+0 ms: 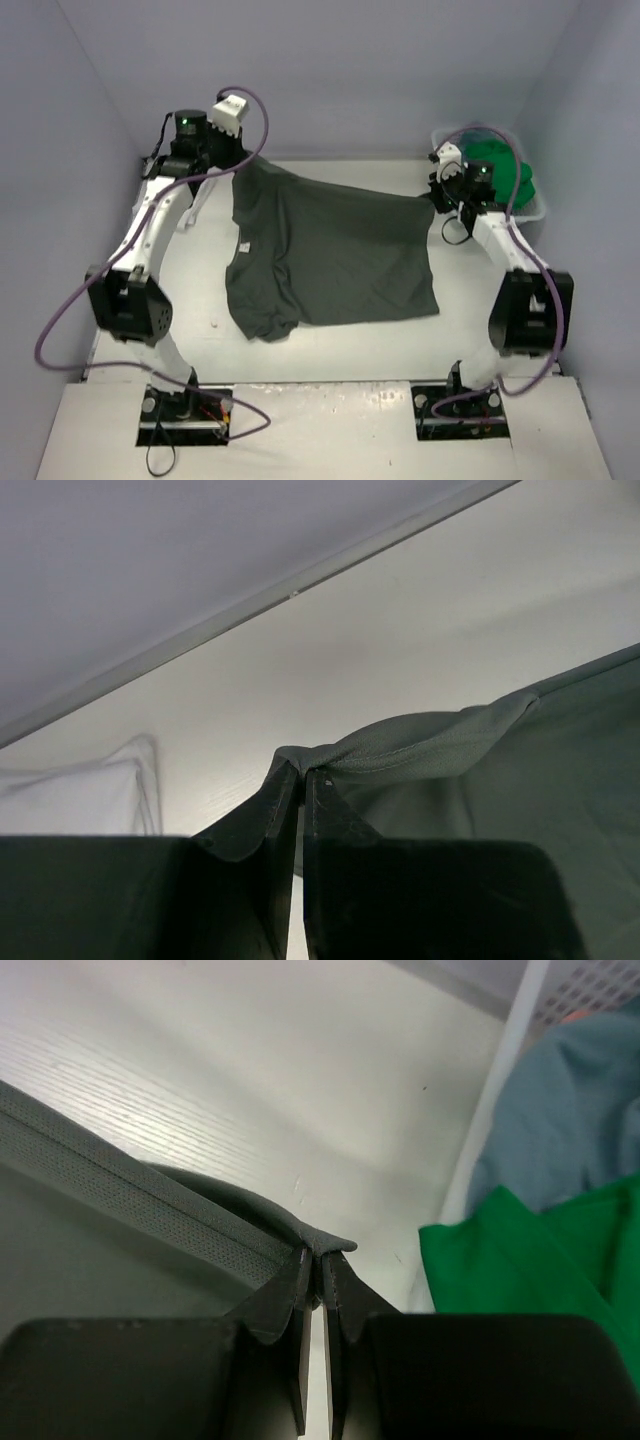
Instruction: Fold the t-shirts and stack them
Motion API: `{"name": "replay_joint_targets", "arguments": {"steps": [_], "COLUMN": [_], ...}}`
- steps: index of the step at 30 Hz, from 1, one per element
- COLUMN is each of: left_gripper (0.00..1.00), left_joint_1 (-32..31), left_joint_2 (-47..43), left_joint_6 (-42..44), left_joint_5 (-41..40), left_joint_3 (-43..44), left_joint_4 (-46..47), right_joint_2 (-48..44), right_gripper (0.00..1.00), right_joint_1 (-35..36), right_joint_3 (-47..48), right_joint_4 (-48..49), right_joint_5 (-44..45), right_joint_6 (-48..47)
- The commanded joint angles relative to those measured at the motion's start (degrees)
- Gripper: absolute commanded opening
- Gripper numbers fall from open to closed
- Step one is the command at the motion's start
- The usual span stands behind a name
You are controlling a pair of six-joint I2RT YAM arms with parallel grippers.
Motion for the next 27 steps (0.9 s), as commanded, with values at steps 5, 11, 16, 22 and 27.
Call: {"name": "replay_joint_targets", "arguments": {"steps": [5,11,16,22,27], "left_gripper": [0.00,0.00,0.00,0.00,0.00], "left_joint_1": [0.58,0.58,0.49,0.49,0.49], "left_joint_2": [11.13,19.23,24.33,28.46,32.77], "left_joint_6": [1.45,1.19,1.28,1.01,1.01], "left_joint_5": [-3.08,-5.45,-6.16,-5.63,-5.28], "left_joint_3": [10.54,16.79,20.83,24.61,31.28], "left_joint_4": [8.91,9.70,8.91,8.39,5.92], "right_joint_2": [11.79,16.98,20.84,26.12,30.86], "right_gripper": [0.00,0.00,0.00,0.00,0.00], "right_joint_1": [-0.42,-0.33,0.37,1.69,2.30], "right_joint_3": [8.77,10.79,12.90,17.91,22.21], "right_joint_4": [9.69,13.90,16.19,16.28,15.05], "right_joint_5": [3.42,6.67,8.87,12.39,13.97], "right_joint_6": [0.72,2.21,3.53,4.68,4.68]}}
